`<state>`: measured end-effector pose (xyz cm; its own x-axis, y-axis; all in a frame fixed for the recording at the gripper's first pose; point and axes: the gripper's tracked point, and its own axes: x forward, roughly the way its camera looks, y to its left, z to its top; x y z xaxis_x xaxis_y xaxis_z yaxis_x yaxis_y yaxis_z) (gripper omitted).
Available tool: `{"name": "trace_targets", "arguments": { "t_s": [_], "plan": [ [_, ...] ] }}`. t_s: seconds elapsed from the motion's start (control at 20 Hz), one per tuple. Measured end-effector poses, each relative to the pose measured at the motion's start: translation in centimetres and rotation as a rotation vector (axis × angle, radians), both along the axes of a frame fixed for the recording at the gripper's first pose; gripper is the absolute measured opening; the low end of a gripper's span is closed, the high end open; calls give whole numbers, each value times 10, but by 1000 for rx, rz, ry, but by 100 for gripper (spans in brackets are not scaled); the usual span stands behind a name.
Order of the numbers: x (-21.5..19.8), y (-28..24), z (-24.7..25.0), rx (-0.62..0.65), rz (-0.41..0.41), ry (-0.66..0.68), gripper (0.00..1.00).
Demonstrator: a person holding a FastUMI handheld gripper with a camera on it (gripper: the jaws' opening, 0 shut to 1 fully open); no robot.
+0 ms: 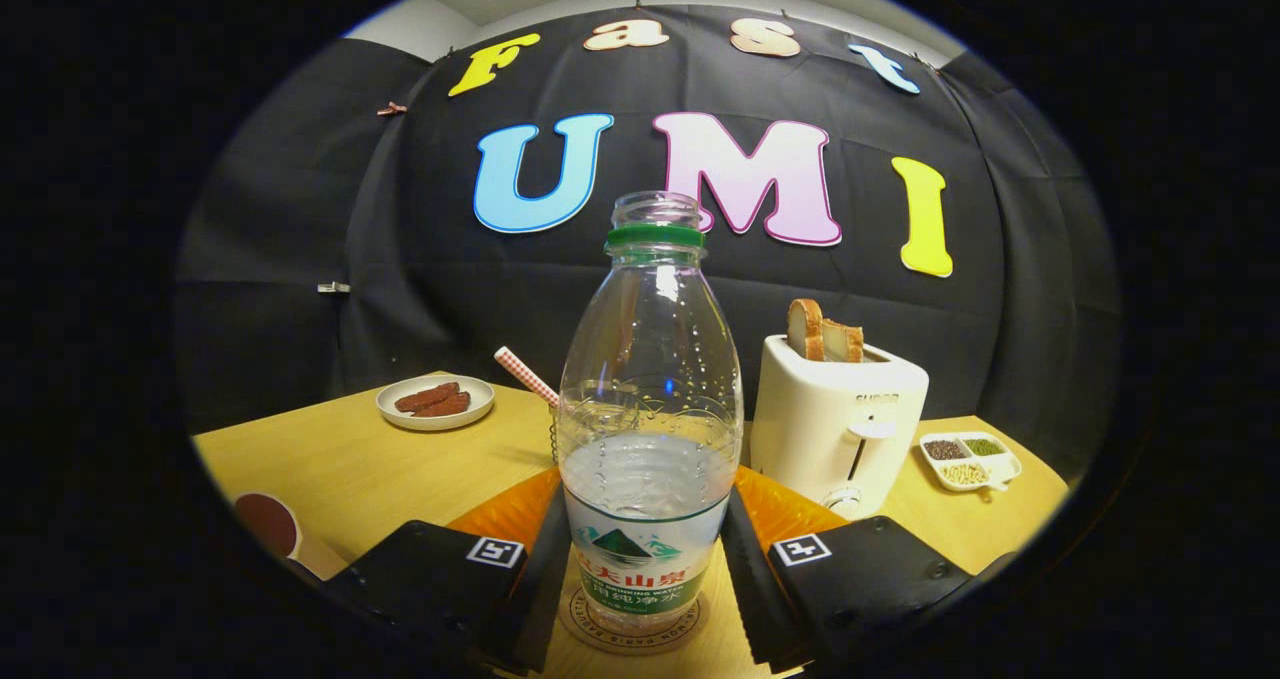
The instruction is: Take the bottle from table, then pour the juice into the cup, finally place the bottle on the coaster
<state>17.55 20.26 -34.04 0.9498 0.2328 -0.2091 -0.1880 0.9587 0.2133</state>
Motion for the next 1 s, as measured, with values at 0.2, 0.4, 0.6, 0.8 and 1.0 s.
{"name": "trace_targets", "arguments": {
  "t_s": [0.2, 0.4, 0.6, 0.8, 1.0],
  "plan": [
    [-2, 0, -7, -17, 0, 11, 76],
    [-9, 8, -19, -16, 38, 50, 79],
    [-14, 9, -17, -4, 34, 57, 99],
    [-18, 6, -13, -15, 29, 64, 99],
    [-28, -8, 8, -30, 12, 43, 99]
  ]
}}
